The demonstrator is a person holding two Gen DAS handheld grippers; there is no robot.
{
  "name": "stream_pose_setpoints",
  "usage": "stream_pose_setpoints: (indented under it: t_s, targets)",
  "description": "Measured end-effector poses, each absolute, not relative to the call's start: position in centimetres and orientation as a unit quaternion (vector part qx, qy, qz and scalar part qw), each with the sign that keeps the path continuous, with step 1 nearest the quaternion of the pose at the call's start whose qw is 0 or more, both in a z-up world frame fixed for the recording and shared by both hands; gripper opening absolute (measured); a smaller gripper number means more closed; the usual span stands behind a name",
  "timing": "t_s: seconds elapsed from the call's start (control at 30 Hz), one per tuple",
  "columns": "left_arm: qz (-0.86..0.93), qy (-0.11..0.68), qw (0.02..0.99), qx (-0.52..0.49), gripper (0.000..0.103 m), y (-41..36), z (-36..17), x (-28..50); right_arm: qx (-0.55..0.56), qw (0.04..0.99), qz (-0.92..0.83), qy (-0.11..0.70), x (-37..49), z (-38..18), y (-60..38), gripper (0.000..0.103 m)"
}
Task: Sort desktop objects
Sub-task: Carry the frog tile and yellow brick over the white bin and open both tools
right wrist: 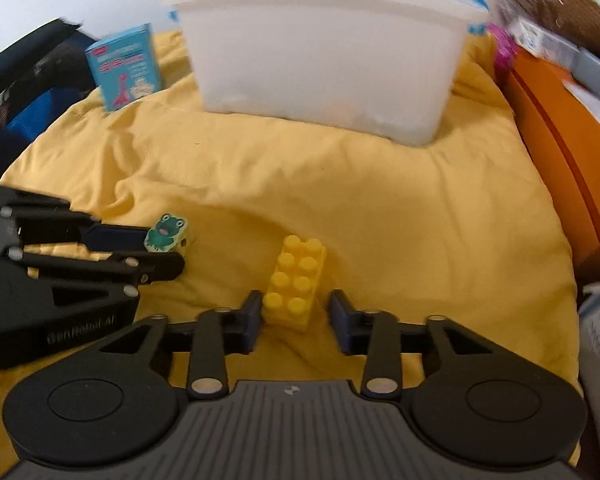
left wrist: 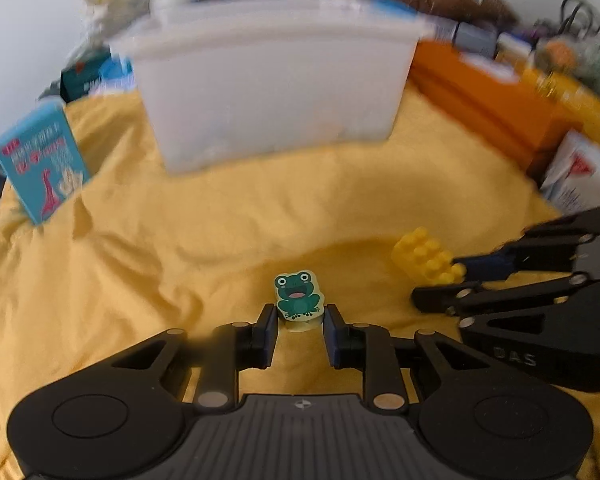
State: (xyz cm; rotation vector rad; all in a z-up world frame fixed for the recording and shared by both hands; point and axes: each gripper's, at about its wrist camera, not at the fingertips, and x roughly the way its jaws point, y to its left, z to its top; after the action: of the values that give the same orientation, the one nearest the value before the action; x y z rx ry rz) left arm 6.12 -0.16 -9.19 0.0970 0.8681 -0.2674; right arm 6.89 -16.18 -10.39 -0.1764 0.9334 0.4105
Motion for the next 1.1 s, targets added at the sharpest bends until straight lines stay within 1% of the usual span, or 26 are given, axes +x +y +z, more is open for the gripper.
stream_pose_setpoints:
  t_s: [0.1, 0.23, 0.37, 0.5, 0.57, 0.67, 0.8, 0.87, 0.93, 0.97, 1.0, 1.03, 1.07, 1.1]
  targets:
    - [-0.132, 0.378, 0.915, 0.050, 0.028, 0.1, -5.9, 6.2, -0.067, 0.869, 0.202, 0.447, 7.3, -9.2, -16.8, 0.029]
    - [-0.132, 0.332, 0.934, 0.027, 0.028, 1.0, -0.7, 7.8, -0.037, 0.881, 0.203, 0.426, 8.4, -5.8, -17.9, 0.029]
    - [-0.131, 0.284, 0.949, 0.027, 0.028, 1.7, 3.7, 10.7, -0.052, 0.905, 0.199, 0.371, 10.0, -1.1, -18.0, 0.029]
    - [-0.122, 0.266, 0.956, 0.031, 0.028, 1.8, 6.6, 14.6, -0.063, 0.927, 0.193, 0.315, 12.7, 3.1, -17.6, 0.029]
    - [-0.114, 0.270, 0.956, 0.027, 0.028, 1.8, 7.1, 17.1, -0.067, 0.933, 0.186, 0.299, 14.3, 4.5, -17.2, 0.029]
    - [-0.086, 0.296, 0.951, 0.029, 0.028, 1.6, 6.0, 20.9, -0.059, 0.936, 0.177, 0.299, 17.5, 5.3, -16.9, 0.029]
    - [-0.080, 0.323, 0.941, 0.058, 0.028, 0.7, 2.8, 23.0, -0.044, 0.926, 0.160, 0.340, 21.6, 3.3, -16.2, 0.029]
    - [-0.085, 0.346, 0.933, 0.054, 0.028, 0.7, 1.5, 23.5, -0.048, 0.920, 0.151, 0.359, 22.4, 2.0, -15.8, 0.030]
    - [-0.097, 0.355, 0.929, 0.036, 0.032, 0.9, 1.0, 23.3, -0.058, 0.914, 0.147, 0.373, 22.8, 0.8, -15.4, 0.032]
    - [-0.102, 0.353, 0.929, 0.032, 0.040, 1.0, 1.1, 23.2, -0.058, 0.912, 0.145, 0.380, 22.9, 0.5, -15.4, 0.035]
    - [-0.100, 0.349, 0.931, 0.036, 0.049, 0.9, 1.3, 22.9, -0.056, 0.909, 0.147, 0.387, 22.8, 0.2, -15.5, 0.035]
    - [-0.095, 0.342, 0.934, 0.044, 0.053, 0.8, 1.6, 22.6, -0.053, 0.906, 0.149, 0.391, 22.7, 0.1, -15.6, 0.036]
    - [-0.090, 0.333, 0.937, 0.054, 0.057, 0.6, 2.0, 22.3, -0.054, 0.906, 0.151, 0.393, 22.6, 0.3, -15.7, 0.038]
    - [-0.085, 0.323, 0.940, 0.063, 0.060, 0.4, 2.6, 21.8, -0.058, 0.905, 0.151, 0.392, 22.4, 0.4, -15.7, 0.043]
